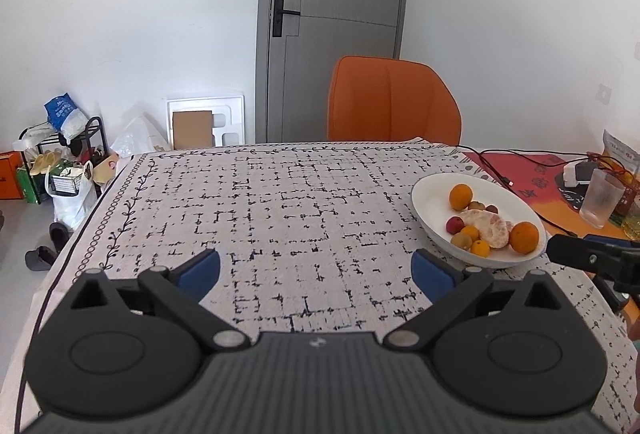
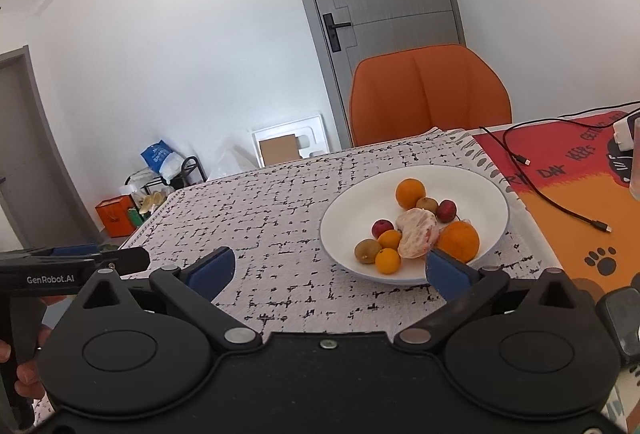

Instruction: Organize fruits

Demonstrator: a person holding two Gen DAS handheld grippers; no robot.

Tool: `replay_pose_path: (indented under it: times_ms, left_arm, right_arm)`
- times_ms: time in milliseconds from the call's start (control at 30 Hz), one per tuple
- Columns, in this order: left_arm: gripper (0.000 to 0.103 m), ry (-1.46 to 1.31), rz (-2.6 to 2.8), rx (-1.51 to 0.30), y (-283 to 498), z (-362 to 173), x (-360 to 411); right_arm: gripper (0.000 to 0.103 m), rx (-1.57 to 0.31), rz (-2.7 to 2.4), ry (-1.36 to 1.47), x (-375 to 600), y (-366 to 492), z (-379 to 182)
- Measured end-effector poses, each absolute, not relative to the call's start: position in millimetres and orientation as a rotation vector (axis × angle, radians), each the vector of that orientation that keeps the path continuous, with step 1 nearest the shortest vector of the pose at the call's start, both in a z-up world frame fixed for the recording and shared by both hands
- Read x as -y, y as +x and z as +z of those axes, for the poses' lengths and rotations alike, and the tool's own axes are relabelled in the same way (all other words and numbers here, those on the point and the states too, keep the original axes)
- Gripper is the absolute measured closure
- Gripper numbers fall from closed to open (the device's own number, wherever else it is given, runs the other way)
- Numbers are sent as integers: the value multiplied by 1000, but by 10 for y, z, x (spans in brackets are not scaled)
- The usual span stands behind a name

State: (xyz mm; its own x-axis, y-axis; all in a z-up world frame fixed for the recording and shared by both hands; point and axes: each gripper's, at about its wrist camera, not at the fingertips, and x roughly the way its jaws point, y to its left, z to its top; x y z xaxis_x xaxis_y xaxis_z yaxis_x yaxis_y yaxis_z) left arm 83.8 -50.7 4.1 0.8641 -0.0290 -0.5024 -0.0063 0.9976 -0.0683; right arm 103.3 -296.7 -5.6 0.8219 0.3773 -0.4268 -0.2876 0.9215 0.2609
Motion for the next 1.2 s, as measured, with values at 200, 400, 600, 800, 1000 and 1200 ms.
replay_pose_path:
  times_ms: [200, 400, 600, 800, 1000, 1200]
  left_arm:
    - [0, -75, -4, -516, 613, 52, 462]
    - [0, -75, 4, -504, 413, 112, 429]
    - [0, -54, 6, -502, 243, 172, 430]
    - [0, -52, 21, -511, 102, 177, 364]
    - [0, -82, 45, -509, -21, 264, 277]
    - [0, -65, 58, -484, -122, 267, 315]
  right_arm:
    - [0, -490, 363, 174, 2958, 905, -25]
    - [0, -487, 384, 157, 2928, 761, 18]
    - [0, -478, 397, 144, 2913, 609, 76]
    - [0, -486, 409, 169, 2939, 504, 105]
    - [0, -507, 418, 150, 2889, 411, 120]
    - [0, -514, 445, 161, 2871, 241, 115]
